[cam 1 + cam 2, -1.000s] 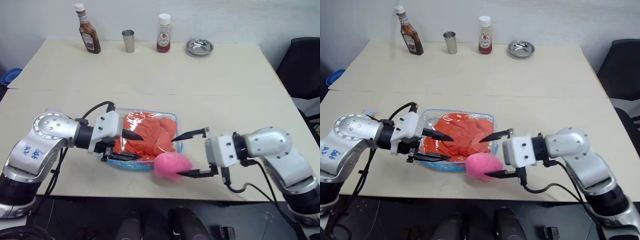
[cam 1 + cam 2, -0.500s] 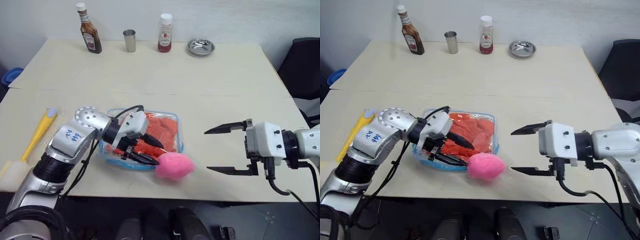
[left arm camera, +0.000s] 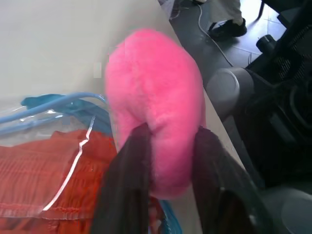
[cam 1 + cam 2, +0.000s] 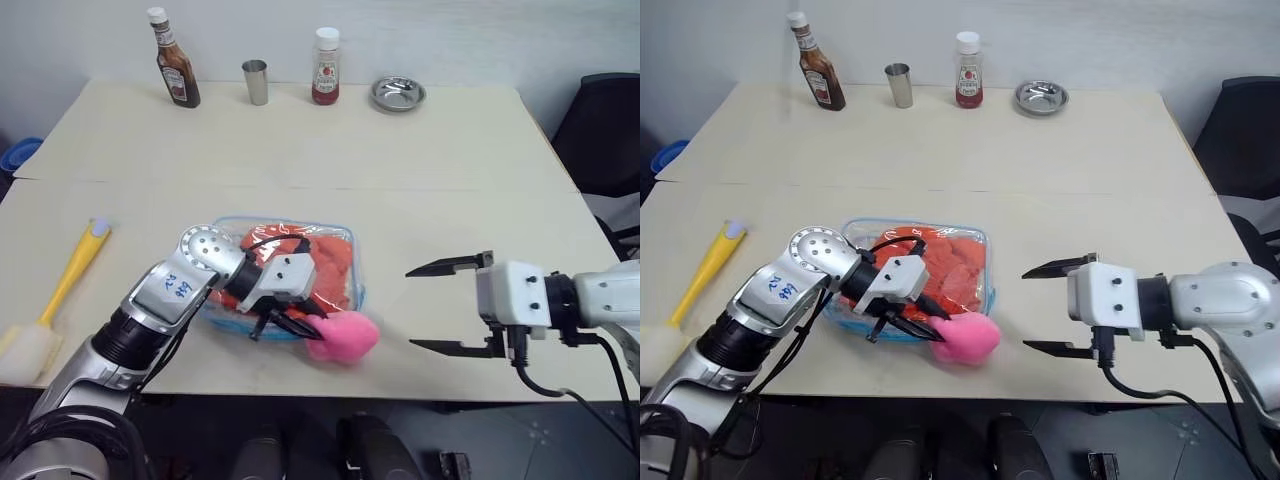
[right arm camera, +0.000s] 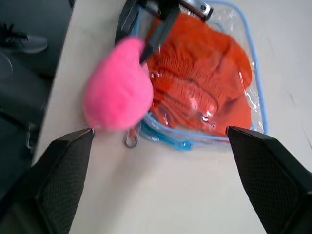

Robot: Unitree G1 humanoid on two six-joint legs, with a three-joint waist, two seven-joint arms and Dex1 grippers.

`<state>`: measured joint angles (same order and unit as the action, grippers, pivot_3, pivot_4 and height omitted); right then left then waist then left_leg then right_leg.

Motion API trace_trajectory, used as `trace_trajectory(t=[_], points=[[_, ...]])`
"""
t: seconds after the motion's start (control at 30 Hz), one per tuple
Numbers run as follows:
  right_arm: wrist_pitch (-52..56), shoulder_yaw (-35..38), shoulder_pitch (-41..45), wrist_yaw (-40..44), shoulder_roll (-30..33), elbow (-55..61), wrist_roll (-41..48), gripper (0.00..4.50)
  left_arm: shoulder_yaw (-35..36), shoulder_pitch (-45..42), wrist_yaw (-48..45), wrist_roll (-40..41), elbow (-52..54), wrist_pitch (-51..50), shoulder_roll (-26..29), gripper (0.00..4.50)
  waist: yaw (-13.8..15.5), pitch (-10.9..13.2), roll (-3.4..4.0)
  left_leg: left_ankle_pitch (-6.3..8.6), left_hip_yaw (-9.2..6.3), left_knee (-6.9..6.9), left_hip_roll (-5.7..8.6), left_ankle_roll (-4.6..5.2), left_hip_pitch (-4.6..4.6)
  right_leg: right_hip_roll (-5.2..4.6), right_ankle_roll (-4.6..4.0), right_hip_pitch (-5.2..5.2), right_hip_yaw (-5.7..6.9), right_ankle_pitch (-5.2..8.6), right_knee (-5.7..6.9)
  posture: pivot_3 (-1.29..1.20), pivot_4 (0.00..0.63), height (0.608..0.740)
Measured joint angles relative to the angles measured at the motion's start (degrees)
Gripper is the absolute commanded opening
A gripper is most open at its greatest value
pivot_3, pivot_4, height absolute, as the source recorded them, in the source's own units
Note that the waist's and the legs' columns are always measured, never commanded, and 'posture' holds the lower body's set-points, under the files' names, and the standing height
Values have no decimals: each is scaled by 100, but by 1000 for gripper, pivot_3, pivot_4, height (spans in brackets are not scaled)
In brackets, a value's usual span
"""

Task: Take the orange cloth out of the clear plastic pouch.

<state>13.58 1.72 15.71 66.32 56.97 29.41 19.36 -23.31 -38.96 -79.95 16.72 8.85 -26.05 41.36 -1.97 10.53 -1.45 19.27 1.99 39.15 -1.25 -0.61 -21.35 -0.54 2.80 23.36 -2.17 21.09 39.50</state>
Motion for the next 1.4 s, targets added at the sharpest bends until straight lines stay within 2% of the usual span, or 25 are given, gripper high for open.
trace_trajectory(t=[0.03, 0.13, 0.23, 0.37, 0.53, 0.7, 0.8, 0.97, 1.0, 1.13, 1.23, 1.4], points=[[-368, -261, 230, -46, -140, -304, -351, 4500, 32, 50, -49, 21, 65, -1, 50, 29, -11, 0, 0, 0, 2, 0, 0, 0, 3, 0, 0, 0, -2, 0, 1, 0, 150, 740], [-1547, -1008, 871, -222, -635, -1279, -1350, 4500, 79, 165, -114, 60, 336, -27, 207, 29, -7, 1, 1, -1, 3, -1, 0, -2, 2, 0, 0, 3, -2, 0, 3, 0, 150, 740], [-2623, -1525, 1321, -299, -1057, -2148, -1982, 3921, 131, 264, -26, 50, 627, -124, 311, 0, 3, 1, 2, -2, 5, -1, 0, -3, 1, -2, 0, 4, -3, 0, 1, 0, 150, 740], [-3611, -1970, 1499, -188, -1297, -2816, -2247, 2609, 216, 445, 154, 65, 942, -344, 384, 0, 29, 1, 2, -1, 4, 1, 0, -3, -1, -8, 0, 3, -2, 0, 1, 0, 150, 740], [-4296, -2181, 1560, -27, -1379, -3253, -2289, 2609, 304, 608, 397, 86, 1199, -544, 412, 0, 25, 1, 2, -1, 3, 3, 0, -2, 0, -7, 0, 3, -1, 0, 4, 0, 150, 740], [-4411, -2192, 1601, 38, -1529, -3346, -2273, 2609, 307, 628, 583, 85, 1309, -614, 411, 0, 14, 1, 2, -1, 3, 3, -1, -3, 1, -5, 0, 3, -1, 0, 6, 0, 150, 740], [-4411, -2222, 1622, 40, -1652, -3382, -2280, 2045, 307, 638, 647, 85, 1319, -620, 412, 0, 14, 1, 2, -1, 4, 3, -2, -3, 1, -4, 0, 3, -1, 0, 5, 0, 150, 740], [-4408, -2289, 1701, 48, -1730, -3463, -2298, 251, 317, 702, 696, 90, 1380, -643, 469, 0, 19, 1, 2, -1, 3, 3, -2, -3, 1, -6, 0, 2, -1, 0, 5, 0, 150, 740], [-4407, -2291, 1709, 60, -1729, -3485, -2296, 20, 344, 732, 711, 95, 1402, -655, 495, 0, 19, 1, 2, -1, 4, 3, -1, -3, 1, -6, 0, 2, -1, 0, 5, 0, 150, 740], [-4385, -2291, 1712, 156, -1702, -3507, -2269, 20, 605, 966, 822, 148, 1525, -746, 647, 0, 2, 1, 2, -1, 3, 3, -3, -3, 2, -5, 0, 4, -1, 0, 7, 0, 150, 740], [-4482, -2278, 1719, 183, -1620, -3521, -2246, 20, 1062, 1416, 1002, 334, 1608, -901, 844, 0, -11, 1, 2, -1, 3, 2, -4, -3, 3, -5, 0, 3, 0, 0, 7, 0, 150, 740], [-4801, -2203, 1771, 180, -1397, -3718, -2237, 20, 2456, 2596, 1320, 752, 1747, -1260, 1315, 0, -21, 1, 2, -1, 1, 1, -5, -2, 4, -6, 0, 2, 2, 0, 5, 0, 150, 740]])
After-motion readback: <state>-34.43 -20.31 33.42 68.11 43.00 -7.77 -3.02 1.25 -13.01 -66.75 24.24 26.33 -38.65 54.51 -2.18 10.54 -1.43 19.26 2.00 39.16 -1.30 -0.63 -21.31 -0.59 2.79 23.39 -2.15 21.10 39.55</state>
